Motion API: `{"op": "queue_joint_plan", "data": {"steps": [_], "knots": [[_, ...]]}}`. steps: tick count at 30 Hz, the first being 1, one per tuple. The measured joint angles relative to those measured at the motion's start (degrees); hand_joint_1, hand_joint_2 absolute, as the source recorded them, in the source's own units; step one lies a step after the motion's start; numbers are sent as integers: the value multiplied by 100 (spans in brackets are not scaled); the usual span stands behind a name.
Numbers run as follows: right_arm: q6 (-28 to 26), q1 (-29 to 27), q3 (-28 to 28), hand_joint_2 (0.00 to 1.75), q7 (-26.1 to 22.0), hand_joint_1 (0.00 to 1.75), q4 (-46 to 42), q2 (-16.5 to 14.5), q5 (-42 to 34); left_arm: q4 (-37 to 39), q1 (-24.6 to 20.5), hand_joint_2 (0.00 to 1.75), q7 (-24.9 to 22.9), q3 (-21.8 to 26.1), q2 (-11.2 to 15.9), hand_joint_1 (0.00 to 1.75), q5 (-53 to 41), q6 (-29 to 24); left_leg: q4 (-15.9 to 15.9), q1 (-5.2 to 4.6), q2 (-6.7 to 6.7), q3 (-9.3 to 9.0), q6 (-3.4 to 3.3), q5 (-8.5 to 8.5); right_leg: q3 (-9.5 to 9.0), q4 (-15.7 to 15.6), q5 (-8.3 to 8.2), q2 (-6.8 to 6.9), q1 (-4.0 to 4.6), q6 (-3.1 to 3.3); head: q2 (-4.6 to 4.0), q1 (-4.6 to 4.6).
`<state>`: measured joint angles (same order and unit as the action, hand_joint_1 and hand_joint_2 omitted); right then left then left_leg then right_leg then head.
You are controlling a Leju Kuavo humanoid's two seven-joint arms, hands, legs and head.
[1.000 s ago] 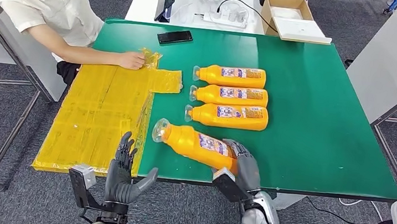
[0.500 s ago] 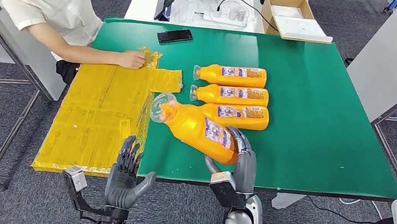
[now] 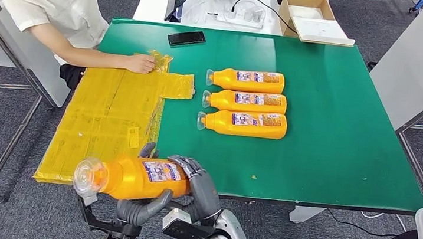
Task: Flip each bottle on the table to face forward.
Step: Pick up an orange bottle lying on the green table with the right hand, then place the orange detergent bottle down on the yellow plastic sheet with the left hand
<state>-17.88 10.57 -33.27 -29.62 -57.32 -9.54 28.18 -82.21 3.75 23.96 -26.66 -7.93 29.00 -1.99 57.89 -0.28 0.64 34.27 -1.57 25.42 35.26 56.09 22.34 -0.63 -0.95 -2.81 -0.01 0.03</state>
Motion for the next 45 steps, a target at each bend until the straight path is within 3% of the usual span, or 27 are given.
{"op": "queue_joint_plan", "data": {"steps": [6,7,8,9,10,11,12,13,16,24,45], "knots": [[25,83,-210,175,5,175,185,-32,-9,82,1,175,-99,111,-7,0,151,-7,0,-2,0,1,0,1,0,-1,0,0,-1,0,0,1],[38,95,-241,175,12,175,214,-40,-20,91,3,175,-116,128,-12,13,210,-11,0,-2,0,1,0,1,1,-1,0,0,-1,0,0,1],[57,105,-278,175,22,175,245,-54,-39,97,7,175,-124,150,-16,57,266,-14,0,-2,-1,1,0,1,1,-1,0,0,-1,0,0,1],[79,119,-318,175,32,159,282,-70,-68,99,13,175,-117,175,-22,100,316,-10,0,-2,-1,0,0,1,2,-1,0,0,-1,0,1,0],[105,138,-362,175,39,116,327,-88,-107,99,23,175,-98,205,-31,144,366,1,0,-2,-2,0,0,1,3,-1,0,0,0,0,1,0],[130,161,-405,175,42,72,376,-104,-150,92,37,175,-72,240,-43,175,412,14,0,-1,-3,0,0,1,3,-1,0,-1,0,0,1,0],[150,185,-449,175,36,28,427,-115,-195,78,53,175,-41,281,-57,175,457,25,0,-1,-3,0,0,1,4,-1,0,-1,0,0,1,0],[163,200,-493,131,24,0,471,-125,-238,52,66,175,-8,331,-75,175,498,33,0,0,-3,0,0,1,4,-1,0,-1,1,0,1,1],[88,187,-598,0,-15,0,550,-162,-300,-91,86,175,81,489,-124,175,584,37,0,1,-3,1,0,0,5,0,0,-1,1,0,0,0],[-767,39,-692,0,-153,0,592,-178,141,-507,244,175,222,817,-333,175,627,35,0,-2,-3,3,0,2,6,-2,1,0,-1,0,-1,1],[-981,-179,-690,0,-242,0,587,-18,69,-679,307,175,268,1171,-409,175,455,152,0,-2,-3,2,0,2,6,-2,1,0,-1,0,1,1]]}}
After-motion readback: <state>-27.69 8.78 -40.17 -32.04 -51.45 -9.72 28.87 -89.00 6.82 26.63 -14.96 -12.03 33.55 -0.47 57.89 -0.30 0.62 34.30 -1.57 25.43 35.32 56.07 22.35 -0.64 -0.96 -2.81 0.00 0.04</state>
